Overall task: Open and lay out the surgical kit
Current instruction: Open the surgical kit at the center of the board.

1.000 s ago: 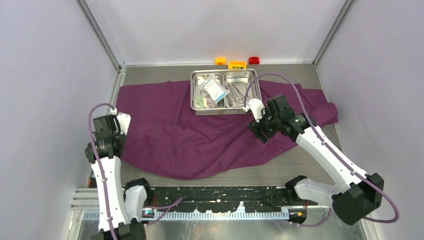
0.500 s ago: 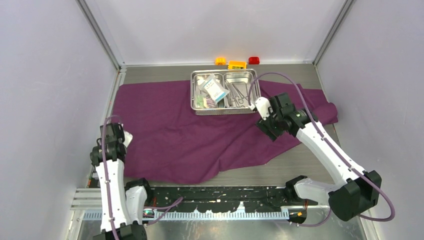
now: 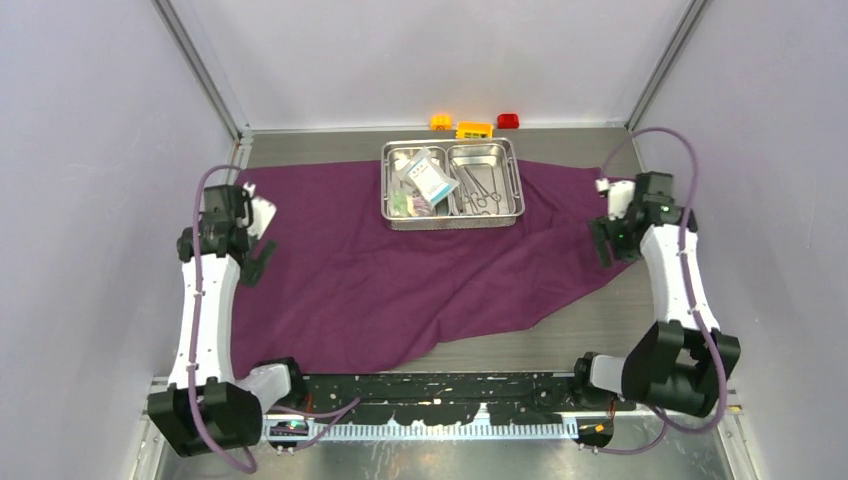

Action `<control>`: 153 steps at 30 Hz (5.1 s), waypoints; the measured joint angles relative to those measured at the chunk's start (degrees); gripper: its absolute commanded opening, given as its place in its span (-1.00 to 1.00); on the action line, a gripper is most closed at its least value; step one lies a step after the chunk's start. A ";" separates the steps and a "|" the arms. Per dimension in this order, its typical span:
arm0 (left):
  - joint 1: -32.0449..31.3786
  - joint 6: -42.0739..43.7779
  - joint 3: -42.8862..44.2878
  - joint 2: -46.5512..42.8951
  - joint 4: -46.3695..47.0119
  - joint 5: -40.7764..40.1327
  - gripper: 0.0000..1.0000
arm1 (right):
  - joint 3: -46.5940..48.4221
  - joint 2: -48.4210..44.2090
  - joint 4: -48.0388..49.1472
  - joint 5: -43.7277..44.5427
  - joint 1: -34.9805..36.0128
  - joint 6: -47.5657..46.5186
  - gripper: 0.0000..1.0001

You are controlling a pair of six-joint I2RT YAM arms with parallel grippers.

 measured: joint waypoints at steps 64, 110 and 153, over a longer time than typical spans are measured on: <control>-28.98 -11.56 1.29 7.56 8.44 1.49 0.99 | 42.77 49.96 4.04 0.09 9.88 14.91 -0.53; -29.77 -8.79 1.03 13.53 17.35 4.13 1.00 | 46.05 57.48 6.78 -24.24 -13.44 25.77 0.16; -32.50 -8.76 0.79 8.17 15.39 4.87 1.00 | 45.72 28.04 -24.09 -8.31 -19.23 7.69 -0.99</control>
